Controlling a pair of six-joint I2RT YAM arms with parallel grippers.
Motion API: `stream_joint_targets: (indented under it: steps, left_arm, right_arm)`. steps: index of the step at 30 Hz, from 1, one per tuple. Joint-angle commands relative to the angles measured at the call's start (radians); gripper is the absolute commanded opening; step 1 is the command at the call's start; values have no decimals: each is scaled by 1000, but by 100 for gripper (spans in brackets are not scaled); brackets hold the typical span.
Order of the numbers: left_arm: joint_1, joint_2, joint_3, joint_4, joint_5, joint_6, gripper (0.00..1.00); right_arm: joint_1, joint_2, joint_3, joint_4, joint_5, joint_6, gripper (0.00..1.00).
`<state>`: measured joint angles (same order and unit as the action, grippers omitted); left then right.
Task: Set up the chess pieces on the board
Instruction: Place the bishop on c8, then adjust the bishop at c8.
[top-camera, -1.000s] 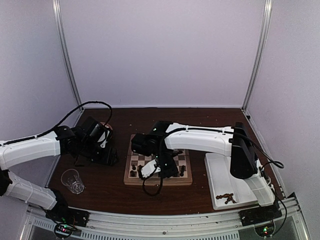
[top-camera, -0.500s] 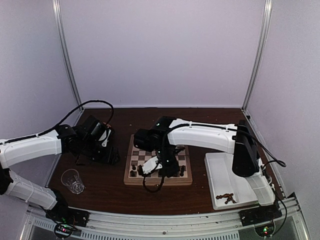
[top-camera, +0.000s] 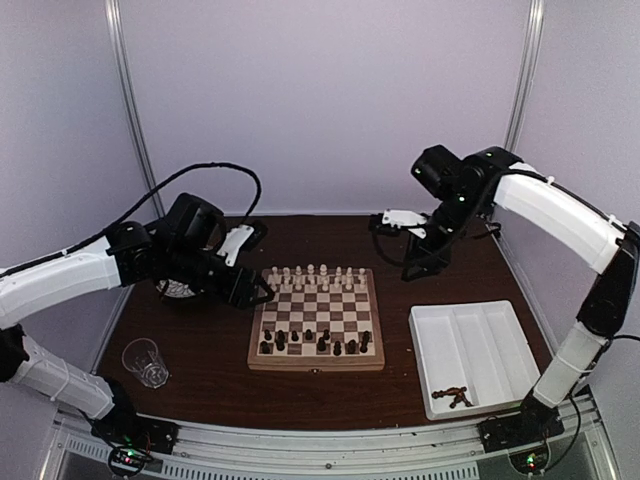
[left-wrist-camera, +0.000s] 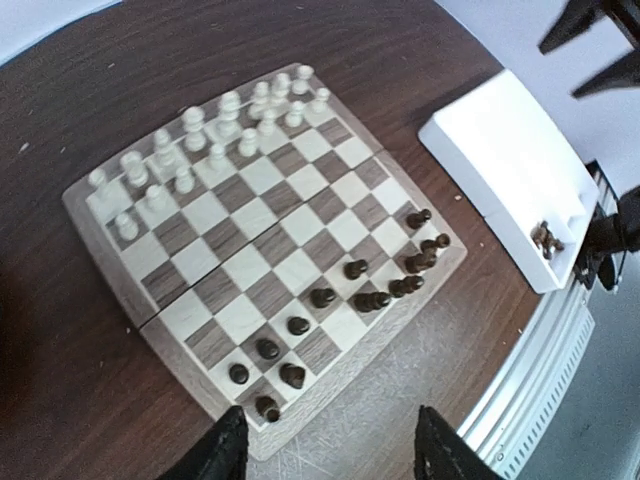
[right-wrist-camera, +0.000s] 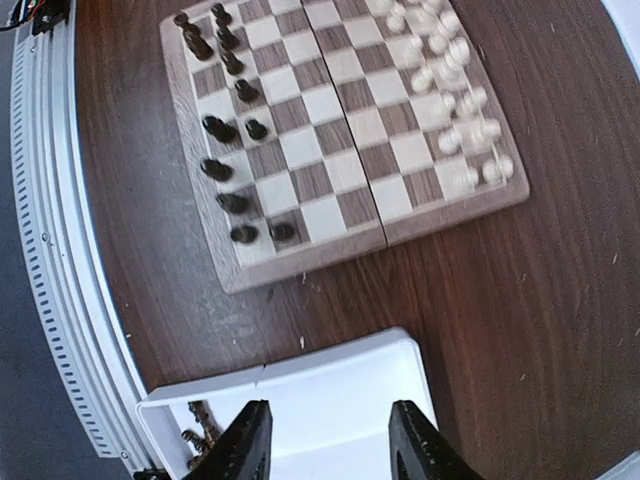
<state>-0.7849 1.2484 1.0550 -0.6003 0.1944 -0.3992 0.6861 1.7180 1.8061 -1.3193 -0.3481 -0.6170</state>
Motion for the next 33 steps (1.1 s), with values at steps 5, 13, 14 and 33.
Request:
stream_joint_targets:
  steps: [5,13,14,33]
  left_arm:
    - [-222,345,330,-91,-39,190,46]
    - [-272,601,560,-208,10,239,40]
    - [-279,626,583,-225,9,246,40]
    - [-303,832,741,-356,-105,266,49]
  right_arm:
    - [-276,-304,-508,356,-229,138,44]
    - [-339,-429,-722,543,-201,165,48]
    - [-342,-429,-731,553,-192,165,48]
    - [-348,-430,-748,552,-230,152,47]
